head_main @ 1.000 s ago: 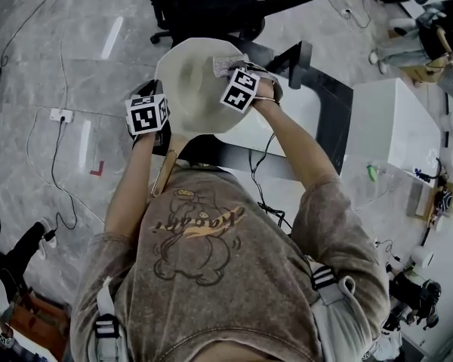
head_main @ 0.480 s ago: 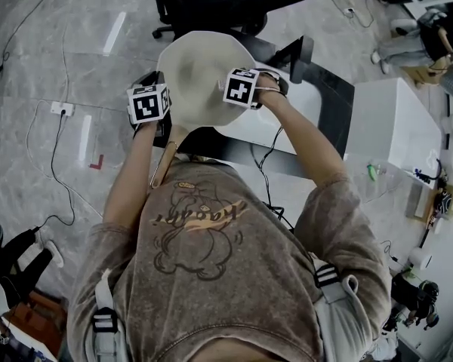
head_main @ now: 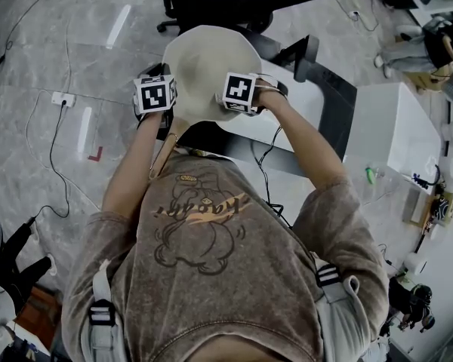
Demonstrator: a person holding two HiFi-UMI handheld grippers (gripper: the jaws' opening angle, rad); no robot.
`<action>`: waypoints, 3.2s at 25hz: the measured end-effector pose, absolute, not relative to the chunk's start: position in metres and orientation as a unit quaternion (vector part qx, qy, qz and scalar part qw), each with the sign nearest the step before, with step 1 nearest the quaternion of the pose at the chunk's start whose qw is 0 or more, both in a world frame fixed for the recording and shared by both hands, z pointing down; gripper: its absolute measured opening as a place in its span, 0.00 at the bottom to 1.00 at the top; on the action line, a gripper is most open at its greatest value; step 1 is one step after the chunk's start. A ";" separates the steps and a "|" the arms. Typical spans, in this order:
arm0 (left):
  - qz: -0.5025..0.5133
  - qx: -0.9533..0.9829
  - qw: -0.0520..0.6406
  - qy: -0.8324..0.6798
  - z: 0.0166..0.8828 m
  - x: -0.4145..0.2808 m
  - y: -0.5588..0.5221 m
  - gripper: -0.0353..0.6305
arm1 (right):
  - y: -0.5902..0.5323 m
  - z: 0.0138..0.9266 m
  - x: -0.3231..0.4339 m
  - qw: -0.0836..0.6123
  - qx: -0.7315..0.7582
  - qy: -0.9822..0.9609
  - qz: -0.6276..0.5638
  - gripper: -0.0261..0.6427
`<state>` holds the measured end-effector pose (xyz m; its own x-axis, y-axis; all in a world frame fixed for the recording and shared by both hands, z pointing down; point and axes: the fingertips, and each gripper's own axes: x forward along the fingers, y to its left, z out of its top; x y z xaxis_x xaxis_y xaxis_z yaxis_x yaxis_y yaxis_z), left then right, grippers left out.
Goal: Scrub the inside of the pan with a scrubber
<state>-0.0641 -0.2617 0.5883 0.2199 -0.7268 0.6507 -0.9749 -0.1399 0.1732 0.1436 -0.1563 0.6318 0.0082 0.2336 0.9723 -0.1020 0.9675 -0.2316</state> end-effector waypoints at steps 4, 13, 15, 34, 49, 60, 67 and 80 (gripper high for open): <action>0.210 0.720 0.297 -0.591 0.589 -0.064 -0.262 0.11 | -0.143 0.633 0.127 0.688 -0.057 -0.709 0.145 0.17; 0.206 0.720 0.304 -0.589 0.592 -0.063 -0.264 0.11 | -0.128 0.639 0.078 0.643 -0.073 -0.743 0.172 0.17; 0.207 0.718 0.303 -0.592 0.590 -0.064 -0.263 0.11 | -0.129 0.640 0.068 0.635 -0.072 -0.749 0.176 0.17; 0.201 0.721 0.317 -0.583 0.590 -0.063 -0.262 0.11 | -0.207 0.660 -0.004 0.574 0.050 -0.803 0.153 0.17; 0.208 0.731 0.309 -0.572 0.593 -0.063 -0.262 0.11 | -0.299 0.669 0.039 0.604 0.160 -0.779 0.052 0.17; 0.209 0.735 0.307 -0.567 0.592 -0.063 -0.262 0.11 | -0.302 0.667 0.098 0.657 0.179 -0.728 0.070 0.17; 0.209 0.737 0.307 -0.565 0.593 -0.062 -0.262 0.11 | -0.280 0.670 0.109 0.650 0.154 -0.733 0.130 0.17; 0.215 0.735 0.310 -0.564 0.597 -0.060 -0.260 0.11 | -0.218 0.669 0.115 0.649 0.108 -0.723 0.211 0.17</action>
<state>-0.0604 -0.2603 0.5971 0.2726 -0.6958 0.6645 -0.9616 -0.1730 0.2133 0.1148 -0.2181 0.6687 -0.1356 0.1181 0.9837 -0.4298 0.8876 -0.1658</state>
